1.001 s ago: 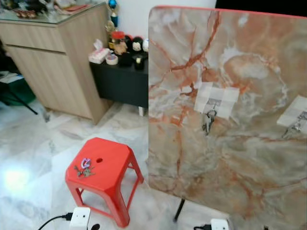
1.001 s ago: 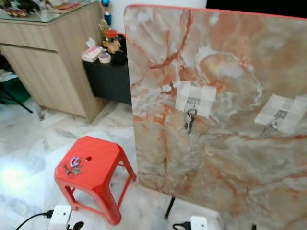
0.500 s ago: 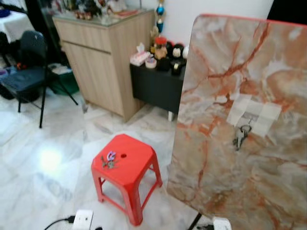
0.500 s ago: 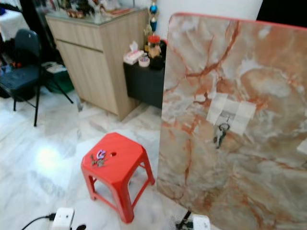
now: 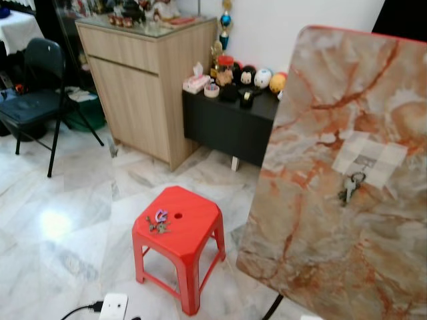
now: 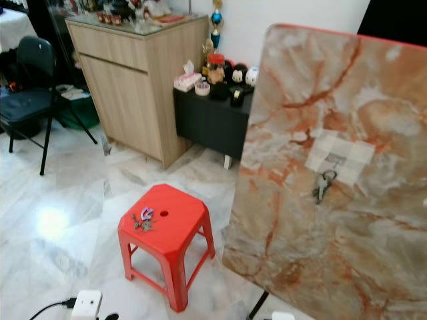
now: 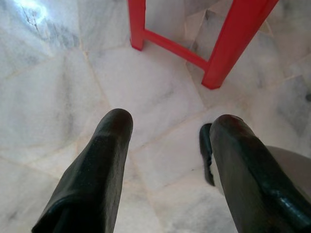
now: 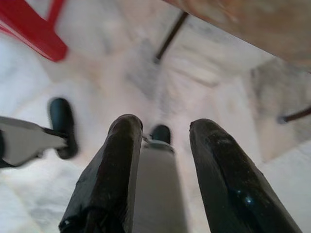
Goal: Hang keys on a hook
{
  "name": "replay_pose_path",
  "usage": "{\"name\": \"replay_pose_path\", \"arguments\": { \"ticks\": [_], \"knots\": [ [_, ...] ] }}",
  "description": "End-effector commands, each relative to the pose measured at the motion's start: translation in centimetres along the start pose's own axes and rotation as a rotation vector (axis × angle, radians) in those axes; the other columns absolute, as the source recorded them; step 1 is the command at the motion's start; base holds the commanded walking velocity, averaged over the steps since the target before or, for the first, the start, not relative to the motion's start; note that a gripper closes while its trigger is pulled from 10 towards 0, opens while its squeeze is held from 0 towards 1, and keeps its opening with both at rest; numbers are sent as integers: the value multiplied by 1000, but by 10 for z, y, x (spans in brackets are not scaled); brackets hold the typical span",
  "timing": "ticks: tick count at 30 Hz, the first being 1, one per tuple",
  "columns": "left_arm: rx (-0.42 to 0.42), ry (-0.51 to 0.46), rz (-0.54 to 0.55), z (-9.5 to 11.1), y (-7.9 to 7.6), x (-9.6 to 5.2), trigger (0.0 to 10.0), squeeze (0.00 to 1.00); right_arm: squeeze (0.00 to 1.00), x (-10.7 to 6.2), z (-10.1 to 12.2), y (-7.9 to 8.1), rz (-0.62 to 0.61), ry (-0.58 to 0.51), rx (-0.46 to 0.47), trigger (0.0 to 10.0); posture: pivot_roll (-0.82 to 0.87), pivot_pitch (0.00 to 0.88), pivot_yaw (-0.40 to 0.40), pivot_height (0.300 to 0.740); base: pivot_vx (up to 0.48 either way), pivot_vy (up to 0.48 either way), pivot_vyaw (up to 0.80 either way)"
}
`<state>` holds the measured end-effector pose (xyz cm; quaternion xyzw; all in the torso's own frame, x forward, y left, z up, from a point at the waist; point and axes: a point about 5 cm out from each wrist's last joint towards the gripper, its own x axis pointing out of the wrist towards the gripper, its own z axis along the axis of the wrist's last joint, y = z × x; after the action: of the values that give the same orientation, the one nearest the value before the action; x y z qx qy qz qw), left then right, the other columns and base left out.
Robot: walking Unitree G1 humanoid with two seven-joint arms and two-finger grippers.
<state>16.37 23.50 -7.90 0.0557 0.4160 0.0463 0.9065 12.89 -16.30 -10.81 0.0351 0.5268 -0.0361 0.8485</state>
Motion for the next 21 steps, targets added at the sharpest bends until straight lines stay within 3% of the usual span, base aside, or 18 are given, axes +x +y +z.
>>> {"name": "replay_pose_path", "arguments": {
  "ticks": [1, 15, 21],
  "knots": [
    [-13, 12, -6, -2, -3, 0, 10000, 0, 0, 0, 1, -1, 2, -4, 2, 10000, 50, 0, -42, 740, 0, 289, 0],
    [-21, 4, -4, -1, -3, 0, 10000, 0, 0, 0, 0, -2, -19, -2, 4, 10000, 54, 0, -41, 740, 0, 286, 0],
    [-20, 15, -2, -2, 0, 0, 10000, 0, 0, 2, 13, 1, -21, -47, 117, 10000, 46, 0, -36, 740, 0, 286, 0]
  ]
}}
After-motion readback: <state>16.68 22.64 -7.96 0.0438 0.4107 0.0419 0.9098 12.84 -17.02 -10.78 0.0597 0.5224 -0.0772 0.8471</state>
